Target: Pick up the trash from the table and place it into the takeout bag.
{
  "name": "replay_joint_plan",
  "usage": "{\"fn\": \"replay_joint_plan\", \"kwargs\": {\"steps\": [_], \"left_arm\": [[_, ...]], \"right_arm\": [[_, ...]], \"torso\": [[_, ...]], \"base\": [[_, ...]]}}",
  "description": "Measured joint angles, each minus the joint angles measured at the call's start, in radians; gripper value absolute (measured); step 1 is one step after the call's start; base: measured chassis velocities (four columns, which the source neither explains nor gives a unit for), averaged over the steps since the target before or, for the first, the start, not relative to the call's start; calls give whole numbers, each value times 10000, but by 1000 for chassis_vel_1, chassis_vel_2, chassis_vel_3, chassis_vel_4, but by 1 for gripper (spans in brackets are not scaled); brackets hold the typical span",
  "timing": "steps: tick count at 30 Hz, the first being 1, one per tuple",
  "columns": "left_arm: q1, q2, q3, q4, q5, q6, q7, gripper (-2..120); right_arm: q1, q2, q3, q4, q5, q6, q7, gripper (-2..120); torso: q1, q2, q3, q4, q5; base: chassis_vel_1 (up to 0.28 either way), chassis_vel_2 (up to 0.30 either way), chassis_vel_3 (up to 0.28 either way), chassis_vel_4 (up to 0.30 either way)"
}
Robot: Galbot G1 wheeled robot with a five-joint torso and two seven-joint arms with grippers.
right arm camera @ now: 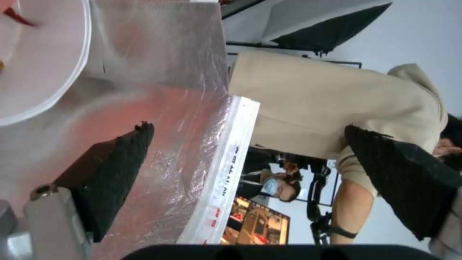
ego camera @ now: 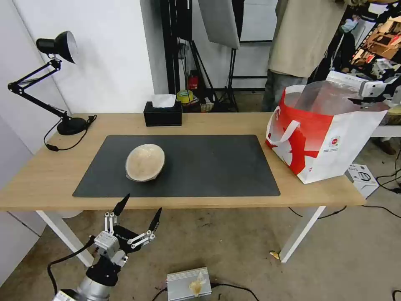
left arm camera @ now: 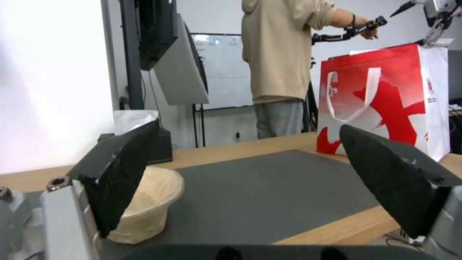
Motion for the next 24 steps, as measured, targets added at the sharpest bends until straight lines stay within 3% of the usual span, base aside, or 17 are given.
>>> {"fn": "replay_joint_plan", "kwargs": {"steps": [10, 18, 24], "left_arm": [[-3, 155, -142, -116, -107, 48, -19, 100], [-74, 239, -169, -28, -147, 64, -35, 100], [-123, 338, -297, -122, -364, 195, -139, 100]], "right_arm": [[-330, -732, 139, 1065, 1813, -1029, 639, 100], [-793, -1734, -33, 3222, 6326, -3404, 3253, 100], [-1218, -1996, 29, 4293, 8684, -4037, 4947, 100]], "torso": [[0, 0, 2, 1, 0], [-1, 0, 1, 1, -2], [-1, 0, 0, 0, -2]], "base": [[0, 0, 0, 0], [0, 0, 0, 0], [0, 0, 0, 0]]}}
